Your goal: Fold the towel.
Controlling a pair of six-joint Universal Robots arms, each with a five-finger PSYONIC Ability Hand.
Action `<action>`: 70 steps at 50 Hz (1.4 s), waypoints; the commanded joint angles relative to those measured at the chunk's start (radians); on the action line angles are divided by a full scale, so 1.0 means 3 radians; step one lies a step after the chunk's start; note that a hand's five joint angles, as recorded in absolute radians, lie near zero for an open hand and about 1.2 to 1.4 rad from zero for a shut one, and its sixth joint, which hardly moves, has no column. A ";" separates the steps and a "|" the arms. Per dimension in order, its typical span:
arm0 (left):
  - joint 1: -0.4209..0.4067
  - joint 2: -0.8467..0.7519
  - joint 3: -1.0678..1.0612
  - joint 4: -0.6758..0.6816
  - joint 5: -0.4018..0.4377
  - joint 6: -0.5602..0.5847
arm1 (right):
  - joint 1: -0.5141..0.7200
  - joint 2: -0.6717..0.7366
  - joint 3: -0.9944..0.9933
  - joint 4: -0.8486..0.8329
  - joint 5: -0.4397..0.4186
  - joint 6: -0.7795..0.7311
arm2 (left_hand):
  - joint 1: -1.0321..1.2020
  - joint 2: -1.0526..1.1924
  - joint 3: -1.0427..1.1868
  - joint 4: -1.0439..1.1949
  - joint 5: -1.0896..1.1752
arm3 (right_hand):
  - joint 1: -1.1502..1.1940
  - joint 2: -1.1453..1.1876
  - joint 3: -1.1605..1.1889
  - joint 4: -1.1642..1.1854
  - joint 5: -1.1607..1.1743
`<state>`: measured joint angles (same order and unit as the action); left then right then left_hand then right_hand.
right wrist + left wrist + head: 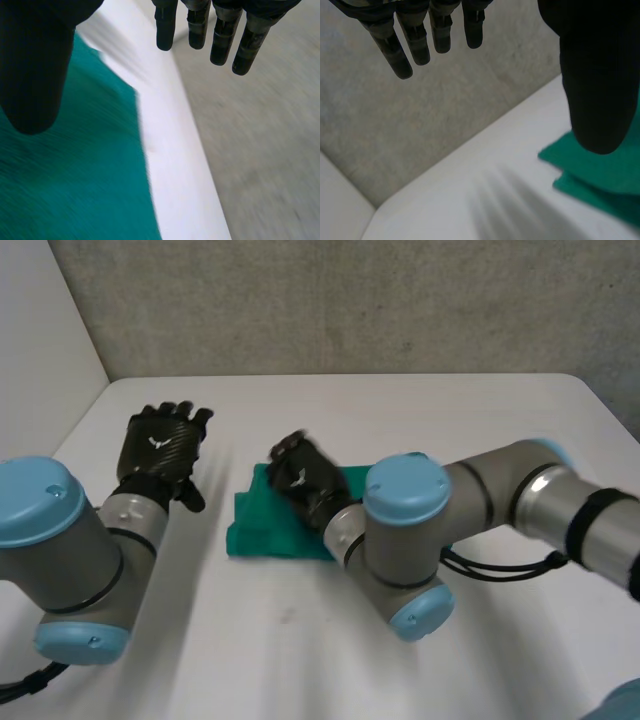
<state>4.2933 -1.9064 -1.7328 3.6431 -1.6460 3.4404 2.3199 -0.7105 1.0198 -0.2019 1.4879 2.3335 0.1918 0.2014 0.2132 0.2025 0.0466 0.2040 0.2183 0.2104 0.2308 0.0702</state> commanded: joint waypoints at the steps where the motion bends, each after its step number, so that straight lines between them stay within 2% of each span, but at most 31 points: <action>1: -0.0382 -0.0195 0.0478 0.0026 0.0010 -0.0106 | -0.0370 -0.0710 0.0420 0.0065 0.0225 0.1375 | -0.0057 -0.0090 -0.0129 -0.0093 -0.0155 | -0.0098 -0.0146 -0.0120 -0.0188 -0.0234; 2: -0.0418 -0.0236 0.0544 0.0026 0.0015 -0.0126 | -0.0527 -0.0872 0.0618 0.0146 0.0190 0.1861 | -0.0057 -0.0090 -0.0129 -0.0093 -0.0155 | -0.0098 -0.0146 -0.0120 -0.0188 -0.0234; 5: -0.0571 -0.0461 0.0831 -0.0004 0.0072 -0.0167 | -0.0590 -0.0909 0.0681 0.0198 0.0169 0.1973 | -0.0006 -0.0038 -0.0077 -0.0042 -0.0104 | -0.0098 -0.0146 -0.0120 -0.0188 -0.0234; 6: -0.0602 -0.0527 0.0897 -0.0020 0.0087 -0.0168 | -0.0818 -0.0955 0.0899 0.0435 0.0088 0.2115 | -0.0006 -0.0038 -0.0077 -0.0042 -0.0104 | -0.0098 -0.0146 -0.0120 -0.0188 -0.0234; 9: -0.0659 -0.0737 0.1102 -0.0071 0.0123 -0.0173 | -0.0968 -0.0945 0.1018 0.0601 0.0016 0.2116 | 0.0014 -0.0019 -0.0058 -0.0022 -0.0084 | -0.0098 -0.0146 -0.0120 -0.0188 -0.0234; 15: -0.0669 -0.1222 0.1567 -0.0479 0.0118 -0.0173 | -0.1132 -0.0915 0.1243 0.0663 -0.0066 0.2111 | 0.0033 0.0001 -0.0038 -0.0003 -0.0064 | -0.0075 -0.0122 -0.0096 -0.0164 -0.0210; 20: -0.0659 -0.1320 0.1634 -0.0608 0.0067 -0.0173 | -0.1178 -0.0868 0.1295 0.0658 -0.0122 0.2111 | 0.0024 -0.0009 -0.0048 -0.0012 -0.0074 | 0.0112 0.0065 0.0091 0.0023 -0.0024; 22: -0.0643 -0.1336 0.1609 -0.0634 0.0041 -0.0173 | -0.1214 -0.0833 0.1340 0.0597 -0.0138 0.2121 | 0.0014 -0.0018 -0.0058 -0.0022 -0.0084 | 0.0763 0.0715 0.0742 0.0674 0.0627; 25: -0.0623 -0.1330 0.1563 -0.0639 0.0021 -0.0168 | -0.1234 -0.0817 0.1366 0.0535 -0.0128 0.2121 | 0.0014 -0.0018 -0.0058 -0.0022 -0.0084 | 0.1118 0.1071 0.1097 0.1029 0.0982; 26: -0.0613 -0.1330 0.1517 -0.0644 0.0000 -0.0168 | -0.1259 -0.0792 0.1407 0.0459 -0.0127 0.2106 | 0.0004 -0.0028 -0.0067 -0.0032 -0.0094 | 0.1527 0.1479 0.1506 0.1438 0.1391; 28: -0.0602 -0.1320 0.1461 -0.0644 -0.0025 -0.0168 | -0.1280 -0.0771 0.1433 0.0428 -0.0117 0.2085 | 0.0004 -0.0028 -0.0067 -0.0032 -0.0094 | 0.1852 0.1805 0.1831 0.1763 0.1716; 31: -0.0572 -0.1279 0.1323 -0.0649 -0.0056 -0.0157 | -0.1336 -0.0741 0.1458 0.0402 -0.0092 0.2060 | 0.0004 -0.0028 -0.0067 -0.0032 -0.0094 | 0.3151 0.3103 0.3129 0.3061 0.3015; 32: -0.0572 -0.1259 0.1282 -0.0654 -0.0056 -0.0157 | -0.1377 -0.0730 0.1473 0.0372 -0.0071 0.2029 | -0.0006 -0.0038 -0.0077 -0.0042 -0.0104 | 0.3966 0.3918 0.3944 0.3877 0.3830; 35: -0.0562 -0.1131 0.1093 -0.0685 -0.0071 -0.0157 | -0.1444 -0.0746 0.1479 0.0254 0.0046 0.1891 | -0.0025 -0.0057 -0.0097 -0.0061 -0.0123 | 0.3974 0.3927 0.3953 0.3885 0.3838; 40: -0.0556 -0.0937 0.0822 -0.0715 -0.0077 -0.0162 | -0.1449 -0.0807 0.1361 0.0264 0.0312 0.1340 | -0.0025 -0.0058 -0.0097 -0.0061 -0.0123 | 0.3974 0.3927 0.3953 0.3885 0.3838; 41: -0.0556 -0.0851 0.0700 -0.0715 -0.0092 -0.0167 | -0.1439 -0.0822 0.1295 0.0249 0.0388 0.1101 | -0.0025 -0.0058 -0.0097 -0.0061 -0.0123 | 0.3974 0.3927 0.3953 0.3885 0.3838; 46: -0.0536 -0.0559 0.0356 -0.0715 -0.0128 -0.0188 | -0.1275 -0.0879 0.1024 0.0269 0.0471 0.0602 | -0.0035 -0.0067 -0.0107 -0.0071 -0.0133 | 0.3974 0.3927 0.3953 0.3885 0.3838; 47: -0.0526 -0.0508 0.0321 -0.0715 -0.0128 -0.0188 | -0.1174 -0.0889 0.0963 0.0264 0.0461 0.0557 | -0.0035 -0.0067 -0.0107 -0.0071 -0.0133 | 0.3974 0.3927 0.3953 0.3885 0.3838; 49: -0.0511 -0.0376 0.0244 -0.0715 -0.0128 -0.0203 | -0.0659 -0.0879 0.0687 0.0264 0.0420 0.0521 | -0.0035 -0.0067 -0.0107 -0.0071 -0.0133 | 0.3974 0.3927 0.3953 0.3885 0.3838; 50: -0.0510 -0.0374 0.0243 -0.0715 -0.0128 -0.0203 | -0.0439 -0.0863 0.0580 0.0264 0.0384 0.0526 | -0.0035 -0.0067 -0.0107 -0.0071 -0.0133 | 0.3974 0.3927 0.3953 0.3885 0.3838; 54: -0.0475 -0.0267 0.0218 -0.0695 -0.0148 -0.0254 | -0.0084 -0.0665 0.0517 0.0233 0.0099 0.0480 | -0.0035 -0.0067 -0.0107 -0.0071 -0.0133 | 0.3974 0.3927 0.3953 0.3885 0.3838; 57: -0.0342 -0.0139 0.0243 -0.0690 -0.0286 -0.0392 | 0.0172 -0.0419 0.0619 0.0284 -0.0520 0.0408 | -0.0045 -0.0077 -0.0116 -0.0081 -0.0143 | 0.3974 0.3927 0.3953 0.3885 0.3838; 59: -0.0311 -0.0109 0.0269 -0.0690 -0.0332 -0.0433 | 0.0192 -0.0383 0.0686 0.0305 -0.0633 0.0342 | -0.0045 -0.0077 -0.0116 -0.0081 -0.0143 | 0.3974 0.3927 0.3953 0.3885 0.3838; 61: -0.0291 -0.0098 0.0300 -0.0685 -0.0348 -0.0464 | 0.0177 -0.0393 0.0686 0.0310 -0.0583 0.0326 | -0.0045 -0.0077 -0.0116 -0.0081 -0.0143 | 0.3974 0.3927 0.3953 0.3885 0.3838; 62: -0.0296 -0.0098 0.0320 -0.0685 -0.0342 -0.0469 | 0.0162 -0.0408 0.0706 0.0295 -0.0542 0.0336 | -0.0045 -0.0077 -0.0116 -0.0081 -0.0143 | 0.3668 0.3620 0.3646 0.3578 0.3532; 63: -0.0306 -0.0103 0.0345 -0.0680 -0.0342 -0.0474 | 0.0126 -0.0444 0.0722 0.0269 -0.0440 0.0377 | -0.0045 -0.0077 -0.0116 -0.0081 -0.0143 | 0.1882 0.1834 0.1860 0.1793 0.1746; 64: -0.0321 -0.0118 0.0401 -0.0680 -0.0337 -0.0479 | 0.0096 -0.0464 0.0717 0.0259 -0.0358 0.0418 | -0.0045 -0.0077 -0.0116 -0.0081 -0.0143 | 0.1205 0.1158 0.1184 0.1116 0.1069; 67: -0.0347 -0.0159 0.0499 -0.0675 -0.0337 -0.0485 | -0.0078 -0.0587 0.0702 0.0213 -0.0133 0.0632 | -0.0035 -0.0067 -0.0107 -0.0071 -0.0133 | 0.0320 0.0272 0.0298 0.0230 0.0184; 68: -0.0372 -0.0205 0.0590 -0.0669 -0.0327 -0.0515 | -0.0215 -0.0688 0.0701 0.0193 -0.0026 0.0861 | -0.0025 -0.0058 -0.0097 -0.0061 -0.0123 | 0.0037 -0.0011 0.0015 -0.0053 -0.0099; 70: -0.0433 -0.0287 0.0698 -0.0664 -0.0322 -0.0592 | -0.0364 -0.0761 0.0686 0.0192 0.0041 0.1143 | -0.0016 -0.0048 -0.0087 -0.0052 -0.0114 | -0.0098 -0.0146 -0.0120 -0.0188 -0.0234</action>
<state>4.1984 -1.9422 -1.6138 3.4392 -1.7493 3.2959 2.3463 -0.8529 1.2293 -0.1252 1.3757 2.4755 0.1918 0.2014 0.2132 0.2025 0.0465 0.3572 0.4310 0.4382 0.4410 0.2713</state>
